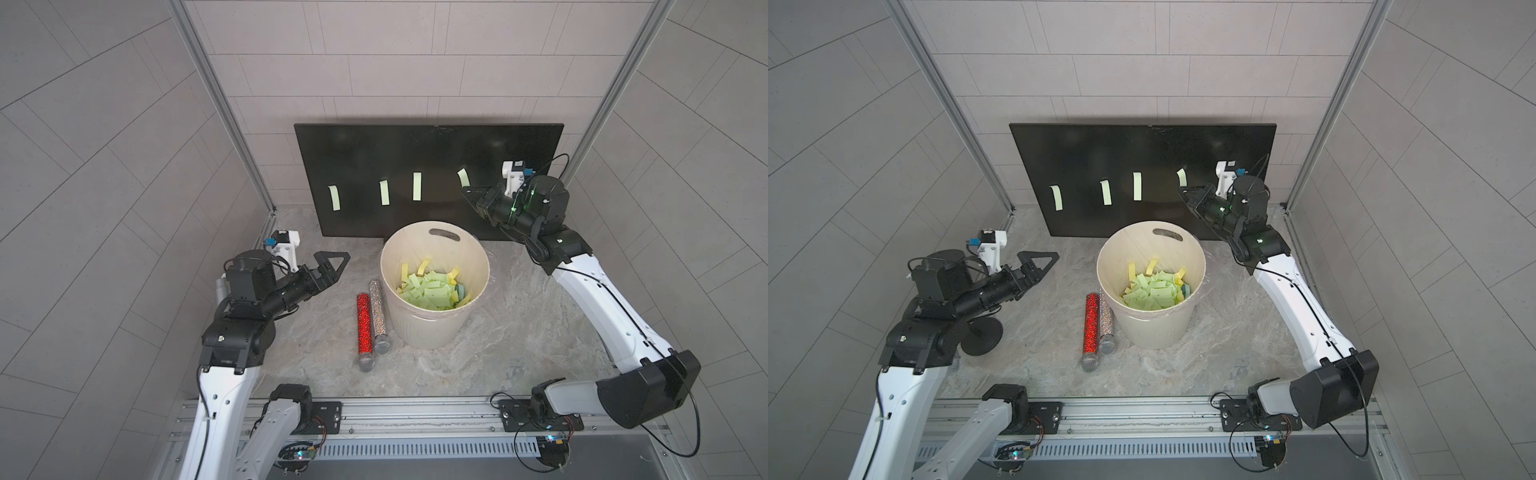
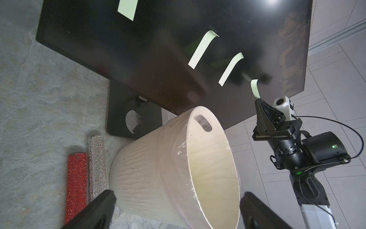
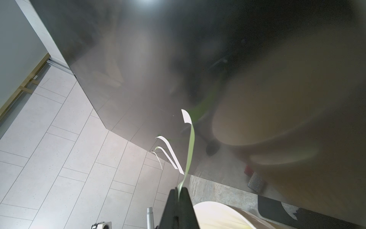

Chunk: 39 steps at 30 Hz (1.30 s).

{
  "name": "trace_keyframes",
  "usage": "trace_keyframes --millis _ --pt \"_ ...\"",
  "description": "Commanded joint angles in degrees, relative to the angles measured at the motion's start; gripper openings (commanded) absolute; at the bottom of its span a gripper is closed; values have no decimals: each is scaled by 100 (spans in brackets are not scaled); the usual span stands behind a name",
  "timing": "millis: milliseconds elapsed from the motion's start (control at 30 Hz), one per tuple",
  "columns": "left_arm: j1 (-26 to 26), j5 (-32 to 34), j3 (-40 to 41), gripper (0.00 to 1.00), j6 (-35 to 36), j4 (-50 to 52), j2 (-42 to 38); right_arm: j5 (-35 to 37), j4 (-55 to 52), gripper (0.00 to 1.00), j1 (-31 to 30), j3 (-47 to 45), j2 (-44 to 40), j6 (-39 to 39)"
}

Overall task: Remove the sticky note from the monitor
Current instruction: Tear off the sticky note from the monitor, then place the sticky note in the trash bin.

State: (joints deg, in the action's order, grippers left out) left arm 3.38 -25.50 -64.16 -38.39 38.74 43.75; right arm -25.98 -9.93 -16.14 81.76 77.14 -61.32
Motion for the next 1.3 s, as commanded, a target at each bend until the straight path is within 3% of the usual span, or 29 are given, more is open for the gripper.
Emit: trace_keyframes --millis 0,767,1267 --pt "-10 -99 5 100 -55 -125 -33 -38 -107 0 -45 -137 -248 14" --pt "-2 -370 -114 100 -283 -78 -12 21 -949 0 -454 -549 -1468 407" --pt "9 -511 -78 100 -474 -67 -22 702 -1274 0 -1719 -1237 -1898 727"
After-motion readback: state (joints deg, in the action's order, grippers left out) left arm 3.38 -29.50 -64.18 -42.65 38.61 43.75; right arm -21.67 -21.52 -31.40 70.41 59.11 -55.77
